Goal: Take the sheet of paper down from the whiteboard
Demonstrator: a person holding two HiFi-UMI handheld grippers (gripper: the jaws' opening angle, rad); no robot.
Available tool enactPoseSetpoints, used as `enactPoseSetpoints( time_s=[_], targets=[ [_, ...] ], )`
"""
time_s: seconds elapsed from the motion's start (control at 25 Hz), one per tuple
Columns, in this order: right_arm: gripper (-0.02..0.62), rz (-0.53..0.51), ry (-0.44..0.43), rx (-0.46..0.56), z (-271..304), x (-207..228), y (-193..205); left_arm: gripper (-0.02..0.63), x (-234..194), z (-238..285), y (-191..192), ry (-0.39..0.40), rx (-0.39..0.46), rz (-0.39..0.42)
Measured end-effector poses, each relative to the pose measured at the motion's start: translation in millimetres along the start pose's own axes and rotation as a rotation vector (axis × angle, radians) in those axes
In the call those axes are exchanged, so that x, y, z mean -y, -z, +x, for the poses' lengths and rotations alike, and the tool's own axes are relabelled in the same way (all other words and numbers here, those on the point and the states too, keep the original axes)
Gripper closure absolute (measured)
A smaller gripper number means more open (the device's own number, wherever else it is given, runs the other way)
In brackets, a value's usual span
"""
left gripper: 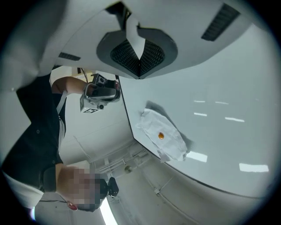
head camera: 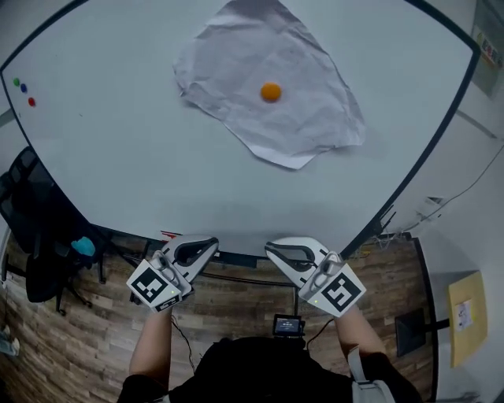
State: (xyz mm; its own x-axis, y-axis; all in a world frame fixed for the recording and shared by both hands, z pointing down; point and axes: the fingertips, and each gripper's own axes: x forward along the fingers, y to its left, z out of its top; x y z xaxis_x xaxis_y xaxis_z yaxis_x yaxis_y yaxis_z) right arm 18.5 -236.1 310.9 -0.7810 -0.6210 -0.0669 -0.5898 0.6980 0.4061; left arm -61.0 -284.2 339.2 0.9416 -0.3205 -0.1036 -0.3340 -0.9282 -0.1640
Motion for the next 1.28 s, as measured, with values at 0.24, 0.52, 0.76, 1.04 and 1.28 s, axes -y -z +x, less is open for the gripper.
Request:
enactPoseSetpoints(
  time_s=[0.24,0.52,0.76,1.04,1.28],
  targets=[
    [0.568,-0.355,0.019,-0.172,8,59,-68,0.594,-34,19,-88,-0.031,0.001,0.206],
    [0.568,-0.642,0.214,-0.254,33,126,-139,0.594,-70,37,-167,-0.131,-0.044,0.361],
    [0.566,-0.743,0.282,-0.286,54,148,-168,0.594,-99,29,-217,-0.251,-0.030,0.480],
    [0.474,-0.859,0.294,-0.342,74,162,-185,0.594,-123,22,-246,-0.317,-0.028,0.517],
    [0.420,-0.884,0.262,-0.501,87,174,-161,0.593,-130,28,-256,-0.331,-0.032,0.529]
  ],
)
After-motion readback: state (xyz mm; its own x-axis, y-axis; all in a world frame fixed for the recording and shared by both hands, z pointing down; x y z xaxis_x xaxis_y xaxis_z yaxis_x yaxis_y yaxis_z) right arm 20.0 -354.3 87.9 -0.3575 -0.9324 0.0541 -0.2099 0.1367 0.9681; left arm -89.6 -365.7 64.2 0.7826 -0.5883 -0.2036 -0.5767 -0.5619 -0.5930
